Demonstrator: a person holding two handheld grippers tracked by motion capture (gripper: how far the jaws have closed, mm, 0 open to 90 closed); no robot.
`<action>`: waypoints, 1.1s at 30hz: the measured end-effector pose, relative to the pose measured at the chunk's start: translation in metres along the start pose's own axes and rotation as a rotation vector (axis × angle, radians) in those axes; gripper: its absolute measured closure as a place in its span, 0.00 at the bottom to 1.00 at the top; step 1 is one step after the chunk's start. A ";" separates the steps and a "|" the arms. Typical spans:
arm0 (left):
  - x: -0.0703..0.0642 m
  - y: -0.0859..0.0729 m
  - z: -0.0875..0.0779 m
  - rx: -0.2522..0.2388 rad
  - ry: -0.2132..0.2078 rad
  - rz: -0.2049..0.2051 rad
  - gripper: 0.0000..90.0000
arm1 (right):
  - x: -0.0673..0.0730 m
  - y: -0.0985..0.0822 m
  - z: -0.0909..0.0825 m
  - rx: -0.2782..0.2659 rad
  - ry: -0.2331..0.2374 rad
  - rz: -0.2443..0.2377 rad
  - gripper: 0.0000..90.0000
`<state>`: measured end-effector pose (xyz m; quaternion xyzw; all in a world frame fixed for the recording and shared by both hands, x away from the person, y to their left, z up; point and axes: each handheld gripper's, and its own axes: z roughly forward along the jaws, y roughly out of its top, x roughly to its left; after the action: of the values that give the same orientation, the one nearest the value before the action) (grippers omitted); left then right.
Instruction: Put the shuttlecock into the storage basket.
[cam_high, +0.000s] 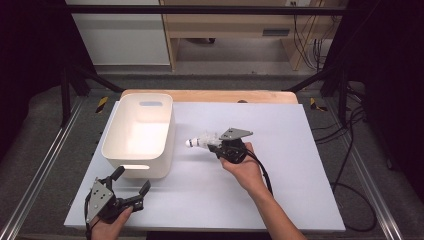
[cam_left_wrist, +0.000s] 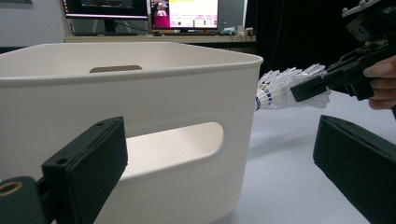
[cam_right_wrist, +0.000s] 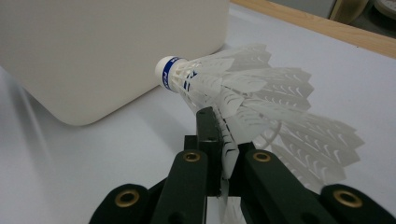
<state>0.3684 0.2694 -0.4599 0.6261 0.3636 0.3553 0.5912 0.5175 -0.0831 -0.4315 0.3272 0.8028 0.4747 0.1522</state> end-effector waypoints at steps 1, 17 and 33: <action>0.000 0.000 0.000 -0.001 0.000 0.000 0.03 | 0.000 0.001 -0.002 -0.003 -0.001 -0.002 0.99; 0.001 0.000 0.000 -0.004 0.003 -0.001 0.03 | 0.005 0.030 -0.024 -0.031 0.000 -0.025 0.99; 0.001 0.000 -0.001 -0.004 0.007 0.002 0.03 | 0.009 0.068 -0.043 -0.074 0.002 -0.063 0.99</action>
<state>0.3686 0.2708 -0.4598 0.6239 0.3644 0.3588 0.5910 0.5125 -0.0828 -0.3508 0.2954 0.7947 0.4993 0.1784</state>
